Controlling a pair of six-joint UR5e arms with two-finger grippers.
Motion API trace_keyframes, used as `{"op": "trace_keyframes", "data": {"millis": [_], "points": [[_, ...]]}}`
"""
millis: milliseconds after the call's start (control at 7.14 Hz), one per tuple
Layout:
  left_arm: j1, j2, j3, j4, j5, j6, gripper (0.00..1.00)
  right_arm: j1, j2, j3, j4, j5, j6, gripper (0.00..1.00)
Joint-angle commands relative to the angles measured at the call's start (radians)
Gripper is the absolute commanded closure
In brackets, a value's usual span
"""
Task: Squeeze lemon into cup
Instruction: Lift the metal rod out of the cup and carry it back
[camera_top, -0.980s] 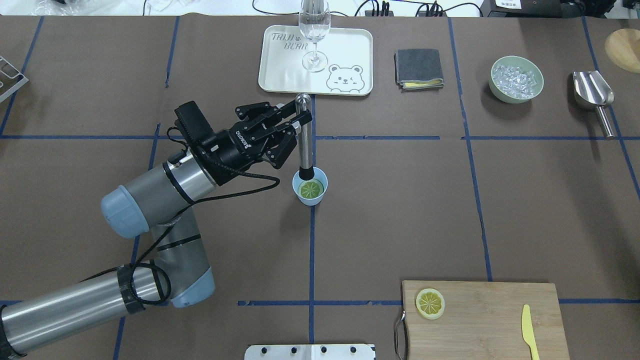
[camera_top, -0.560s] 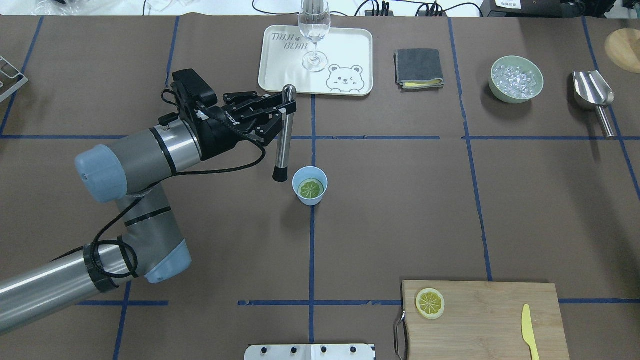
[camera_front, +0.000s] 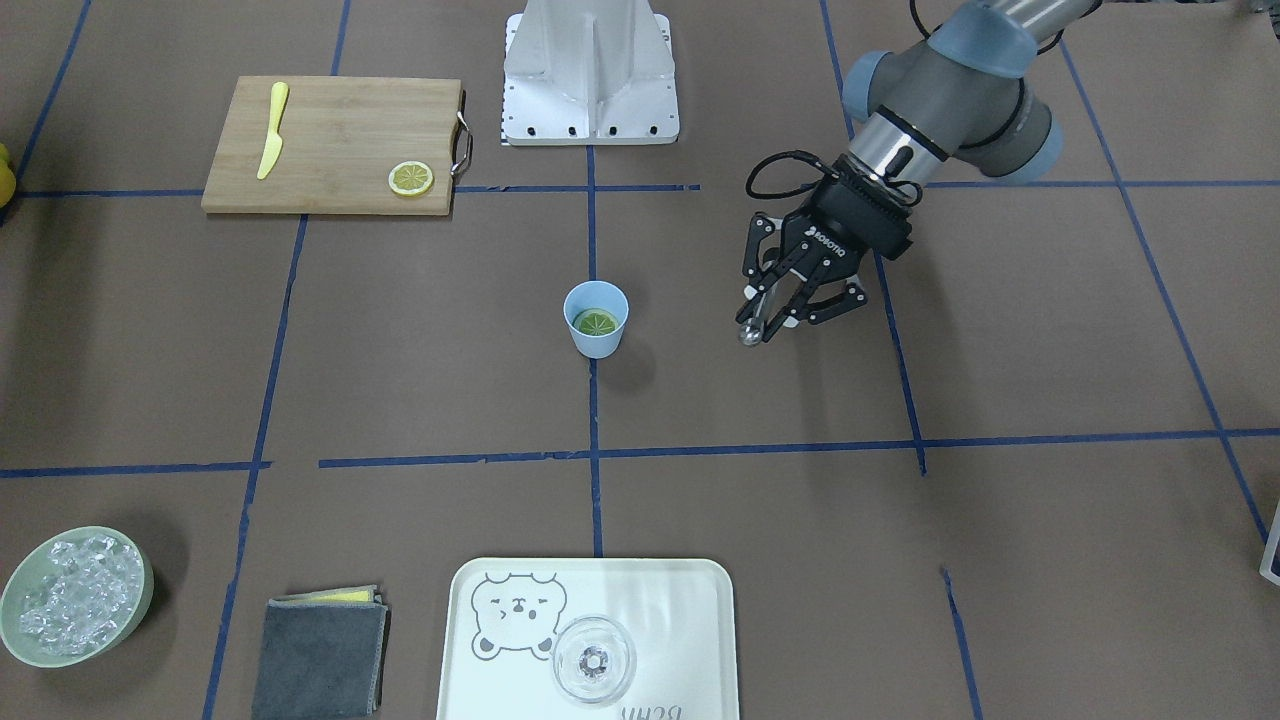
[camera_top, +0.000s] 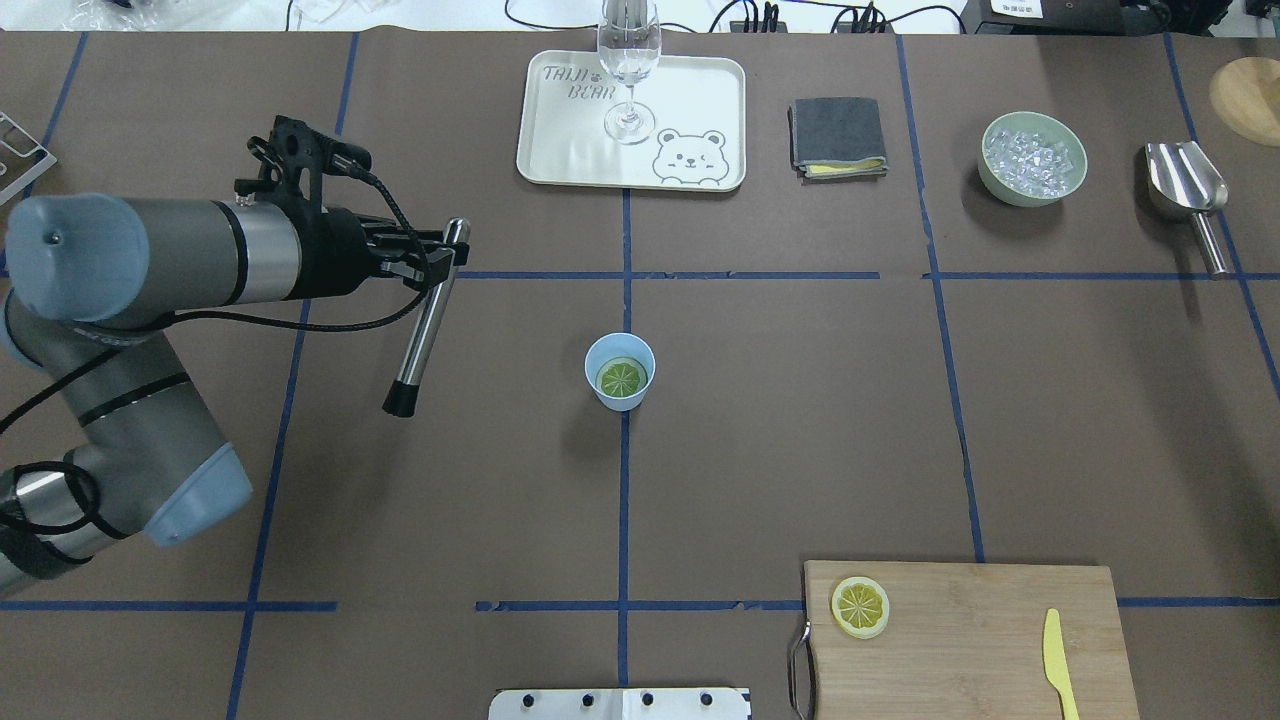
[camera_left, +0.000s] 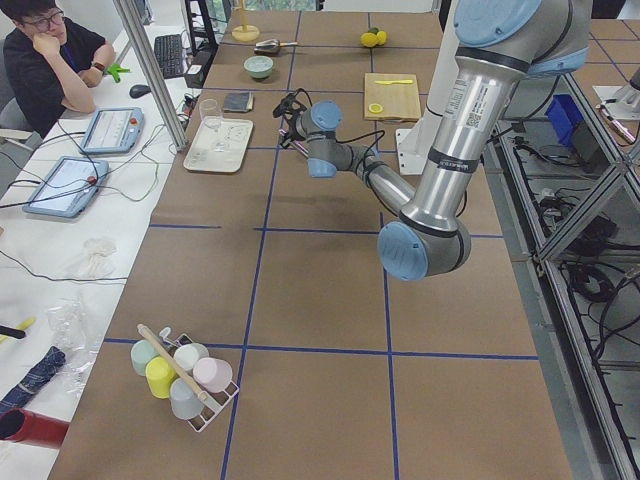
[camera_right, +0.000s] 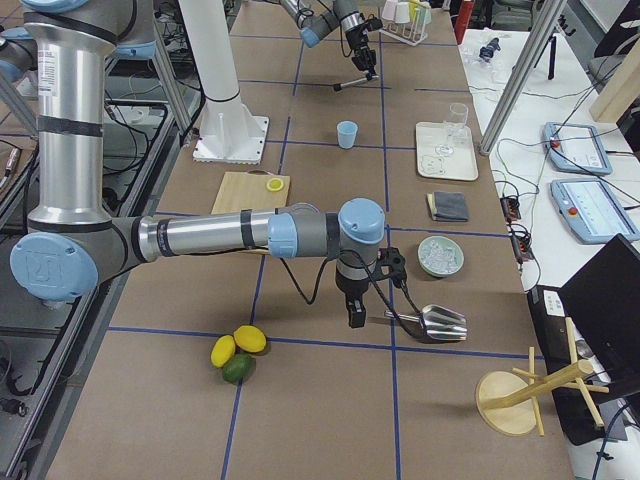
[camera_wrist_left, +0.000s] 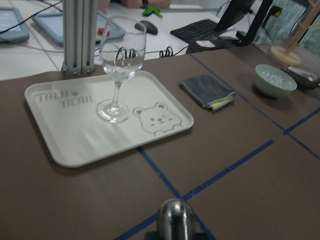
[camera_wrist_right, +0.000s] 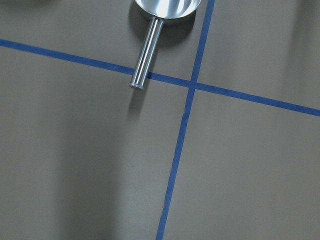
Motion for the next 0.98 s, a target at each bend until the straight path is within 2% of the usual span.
{"op": "trace_keyframes", "data": {"millis": [0, 280, 420, 840], "points": [[-0.022, 0.027, -0.067, 0.335, -0.045, -0.007, 1.00, 0.000, -0.004, -0.002, 0.000, -0.002, -0.002, 0.00], [-0.048, 0.030, -0.056, 0.554, -0.042, 0.007, 1.00, 0.000, -0.015, -0.006, 0.000, -0.002, -0.014, 0.00], [-0.048, 0.040, -0.033, 0.595, -0.039, 0.010, 1.00, 0.002, -0.018, -0.017, 0.000, -0.008, -0.015, 0.00], [-0.048, 0.086, 0.011, 0.588, -0.039, 0.068, 1.00, 0.000, -0.020, -0.040, 0.000, -0.006, -0.014, 0.00]]}}
